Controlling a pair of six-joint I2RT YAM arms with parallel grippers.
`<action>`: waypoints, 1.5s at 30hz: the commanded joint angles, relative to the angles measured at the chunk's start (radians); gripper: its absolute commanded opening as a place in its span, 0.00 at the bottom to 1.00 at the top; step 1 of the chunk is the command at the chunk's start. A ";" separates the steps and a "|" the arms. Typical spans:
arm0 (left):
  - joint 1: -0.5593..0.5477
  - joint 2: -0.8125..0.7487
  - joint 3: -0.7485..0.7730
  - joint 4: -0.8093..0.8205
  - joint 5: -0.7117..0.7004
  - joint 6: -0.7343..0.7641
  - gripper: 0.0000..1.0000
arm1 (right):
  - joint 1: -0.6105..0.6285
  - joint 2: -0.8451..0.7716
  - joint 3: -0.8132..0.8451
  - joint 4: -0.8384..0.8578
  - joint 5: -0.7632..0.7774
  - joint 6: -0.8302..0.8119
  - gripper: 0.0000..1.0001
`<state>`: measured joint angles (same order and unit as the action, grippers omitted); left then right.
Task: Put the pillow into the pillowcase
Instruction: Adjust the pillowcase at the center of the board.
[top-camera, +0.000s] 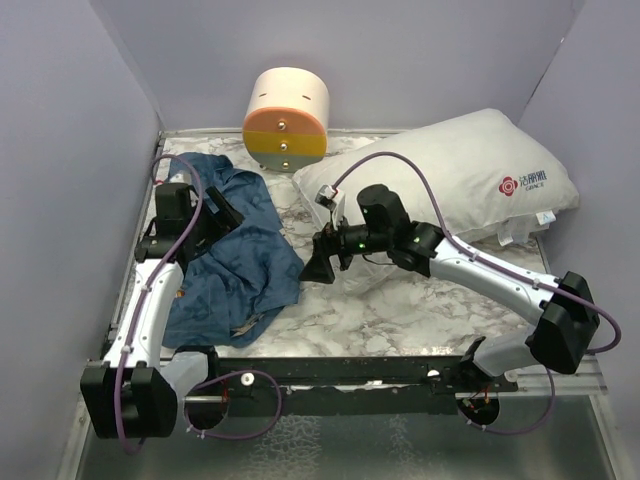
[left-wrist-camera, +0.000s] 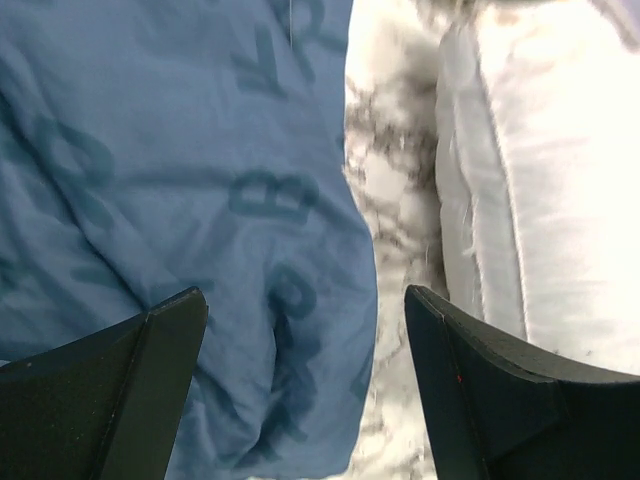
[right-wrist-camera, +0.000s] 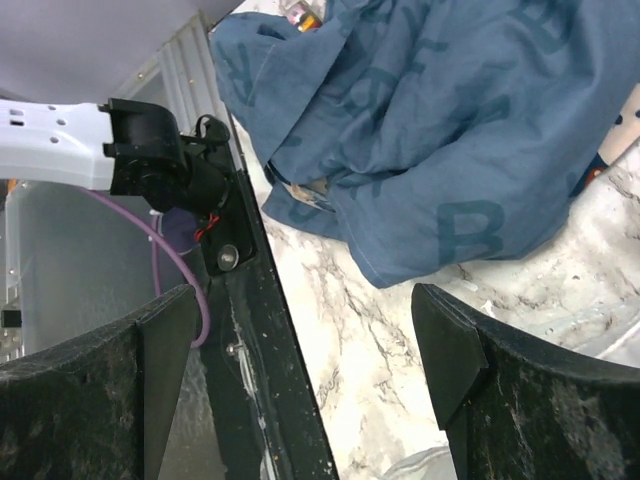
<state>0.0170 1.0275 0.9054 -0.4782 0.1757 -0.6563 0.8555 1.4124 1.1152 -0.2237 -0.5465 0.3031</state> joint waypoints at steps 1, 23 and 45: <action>-0.094 0.082 -0.014 -0.061 0.098 0.008 0.83 | 0.010 -0.013 -0.003 0.080 -0.039 0.030 0.88; -0.409 0.386 0.037 -0.012 -0.326 -0.140 0.13 | 0.010 -0.147 -0.087 0.074 0.061 0.053 0.88; -0.164 -0.020 0.143 0.253 -0.150 -0.198 0.00 | 0.057 0.018 -0.127 0.496 0.151 -0.009 0.90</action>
<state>-0.1635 1.0538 1.0096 -0.3317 -0.0307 -0.8368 0.8970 1.3975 1.0012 0.0933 -0.4808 0.3782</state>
